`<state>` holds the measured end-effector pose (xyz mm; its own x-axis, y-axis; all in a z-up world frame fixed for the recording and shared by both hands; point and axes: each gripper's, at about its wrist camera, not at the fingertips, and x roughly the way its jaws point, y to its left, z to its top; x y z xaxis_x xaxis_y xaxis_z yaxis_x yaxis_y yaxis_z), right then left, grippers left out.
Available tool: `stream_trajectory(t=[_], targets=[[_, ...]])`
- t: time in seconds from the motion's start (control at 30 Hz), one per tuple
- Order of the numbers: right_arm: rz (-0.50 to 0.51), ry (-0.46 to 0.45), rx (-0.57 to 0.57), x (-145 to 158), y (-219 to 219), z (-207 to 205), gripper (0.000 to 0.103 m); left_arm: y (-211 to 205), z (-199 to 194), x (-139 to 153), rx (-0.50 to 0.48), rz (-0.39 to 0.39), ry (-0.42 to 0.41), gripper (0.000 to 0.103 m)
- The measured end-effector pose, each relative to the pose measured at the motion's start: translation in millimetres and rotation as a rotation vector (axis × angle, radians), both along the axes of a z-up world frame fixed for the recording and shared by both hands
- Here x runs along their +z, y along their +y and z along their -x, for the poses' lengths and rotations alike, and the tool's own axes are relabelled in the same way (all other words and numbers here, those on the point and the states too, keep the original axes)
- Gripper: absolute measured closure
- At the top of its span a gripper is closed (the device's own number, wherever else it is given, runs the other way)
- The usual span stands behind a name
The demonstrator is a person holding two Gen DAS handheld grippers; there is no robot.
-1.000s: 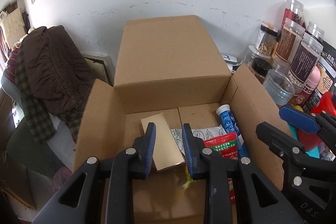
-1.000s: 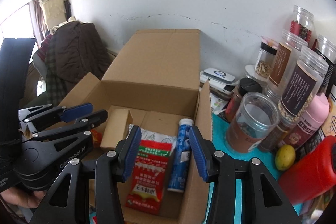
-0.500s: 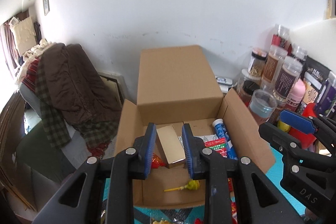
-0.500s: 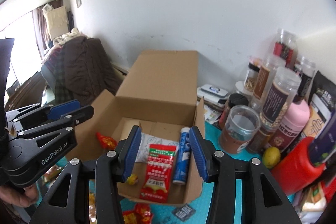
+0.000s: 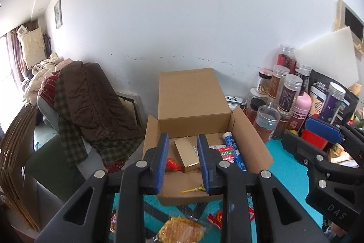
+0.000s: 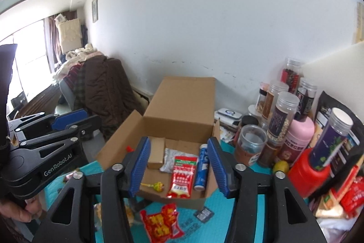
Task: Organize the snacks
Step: 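Withdraw both tools from the box back toward the remaining snacks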
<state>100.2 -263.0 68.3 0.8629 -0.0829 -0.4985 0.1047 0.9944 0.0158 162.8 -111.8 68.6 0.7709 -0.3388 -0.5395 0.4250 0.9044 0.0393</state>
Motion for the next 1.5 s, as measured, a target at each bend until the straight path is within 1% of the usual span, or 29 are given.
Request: stream_trajectory(t=[0.1,0.17,0.23,0.5,0.53,0.57,0.6,0.67,0.77,0.83,1.0,1.07,1.1,1.2,1.3,1.4,1.5], targets=[[0.005,-0.001,0.002,1.5,7.4,13.5,0.048,9.1,15.6,1.6,-0.004,0.001,-0.007,0.077],[-0.001,-0.001,-0.002,0.8,11.3,23.6,0.045,16.0,25.2,0.8,-0.004,0.004,-0.005,0.077],[-0.01,-0.002,-0.002,-0.5,15.1,33.1,0.044,22.3,34.2,-0.9,0.0,0.002,-0.003,0.077],[-0.024,0.012,0.019,-13.7,39.4,62.5,0.037,48.1,62.7,-16.2,0.003,-0.002,0.022,0.077],[-0.026,0.014,0.02,-15.3,41.8,64.7,0.036,51.1,64.4,-19.0,0.005,-0.002,0.03,0.074],[-0.027,0.017,0.02,-17.4,44.1,66.6,0.036,54.4,66.3,-21.9,0.006,-0.003,0.038,0.065],[-0.028,0.02,0.022,-20.1,46.9,69.0,0.034,57.0,67.8,-24.3,0.007,-0.003,0.04,0.061],[-0.03,0.031,0.029,-27.2,53.4,73.2,0.032,63.3,72.9,-29.3,0.018,-0.009,0.03,0.044],[-0.023,0.054,0.033,-37.7,61.9,76.5,0.03,72.6,80.6,-36.1,0.032,-0.02,0.017,0.032],[-0.027,0.069,0.037,-46.7,67.1,78.5,0.025,78.9,84.0,-40.8,0.038,-0.02,0.021,0.029],[-0.066,0.104,0.054,-67.9,76.7,81.5,0.023,95.3,89.1,-56.6,0.036,-0.033,0.057,0.029],[-0.07,0.11,0.062,-74.3,82.2,81.8,0.019,101.2,91.2,-63.2,0.036,-0.039,0.069,0.029],[-0.07,0.111,0.066,-76.2,84.6,81.8,0.017,104.0,92.1,-65.8,0.035,-0.035,0.071,0.029],[-0.064,0.117,0.075,-83.9,92.4,81.1,0.016,116.6,95.4,-74.9,0.033,-0.018,0.069,0.029],[-0.074,0.129,0.083,-94.2,98.8,81.1,0.015,124.8,91.7,-85.7,0.031,-0.019,0.109,0.029],[-0.097,0.163,0.096,-107.8,104.7,78.4,0.015,131.6,87.5,-97.1,0.024,-0.011,0.153,0.029],[-0.106,0.181,0.099,-117.9,108.9,75.8,0.015,135.2,83.5,-109.8,0.031,-0.024,0.18,0.029]])
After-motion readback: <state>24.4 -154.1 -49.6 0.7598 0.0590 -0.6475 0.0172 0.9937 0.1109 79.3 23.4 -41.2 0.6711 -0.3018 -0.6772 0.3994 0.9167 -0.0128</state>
